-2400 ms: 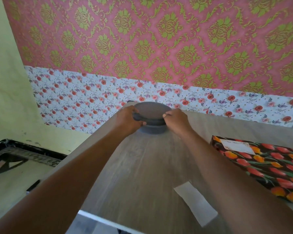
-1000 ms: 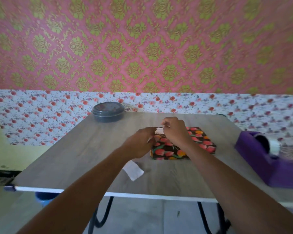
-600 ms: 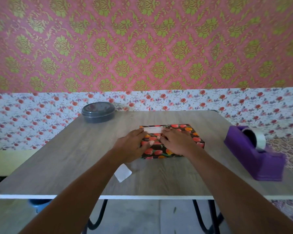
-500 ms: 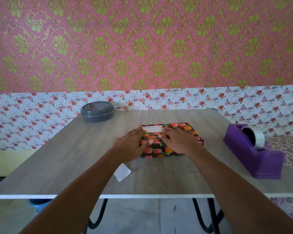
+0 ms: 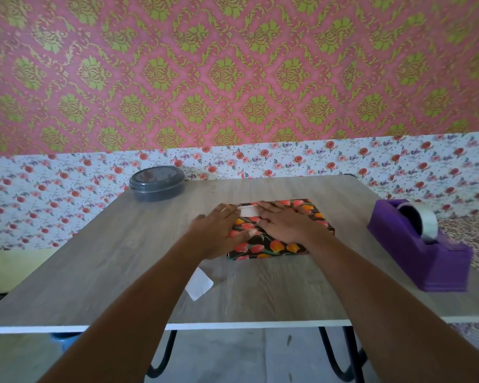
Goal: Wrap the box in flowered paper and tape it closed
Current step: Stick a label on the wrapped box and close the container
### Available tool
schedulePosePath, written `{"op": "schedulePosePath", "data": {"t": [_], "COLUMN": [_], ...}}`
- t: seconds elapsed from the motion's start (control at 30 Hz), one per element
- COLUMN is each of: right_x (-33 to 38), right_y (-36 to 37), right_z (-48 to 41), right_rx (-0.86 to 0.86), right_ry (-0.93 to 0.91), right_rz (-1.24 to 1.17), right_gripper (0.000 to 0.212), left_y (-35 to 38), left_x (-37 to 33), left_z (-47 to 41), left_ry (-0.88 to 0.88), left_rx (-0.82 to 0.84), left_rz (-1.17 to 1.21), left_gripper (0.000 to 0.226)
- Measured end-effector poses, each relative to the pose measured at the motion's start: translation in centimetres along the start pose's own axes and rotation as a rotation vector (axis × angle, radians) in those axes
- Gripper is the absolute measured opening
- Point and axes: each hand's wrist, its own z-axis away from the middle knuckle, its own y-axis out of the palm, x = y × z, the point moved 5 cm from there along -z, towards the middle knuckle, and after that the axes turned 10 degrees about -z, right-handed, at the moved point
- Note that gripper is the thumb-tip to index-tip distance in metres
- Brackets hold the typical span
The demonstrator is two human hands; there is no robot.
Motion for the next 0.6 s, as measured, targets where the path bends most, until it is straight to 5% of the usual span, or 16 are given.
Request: {"op": "schedulePosePath", "data": {"t": [0.23,0.37,0.47,0.6], "right_x": [-0.4,-1.9,-5.0,-6.8], "right_y": [-0.2,-0.9,-0.3,1.4], "right_z": [1.3,4.9,8.3,10.0], "right_rx": [-0.128,-0.463,-0.629,-0.559], "right_ry": [0.107,0.178,0.290,0.272], "right_rz": [0.012,-0.014,-0.205,-0.559], "right_gripper": [0.069,0.062,0.059,0.070], "left_y": [0.2,0.7,0.6,0.3], "left_x": [-0.4,-0.5,-1.1,-1.5], "left_z": [0.6,1.7,2.9,3.3], "left_ry": [-0.104,-0.148,-0.118,-0.143], "left_rx": [0.122,0.129,0.031,0.023], "left_rz": [0.144,0.500,0.590,0.621], "left_gripper": [0.098,0.098,0.088,0.087]}}
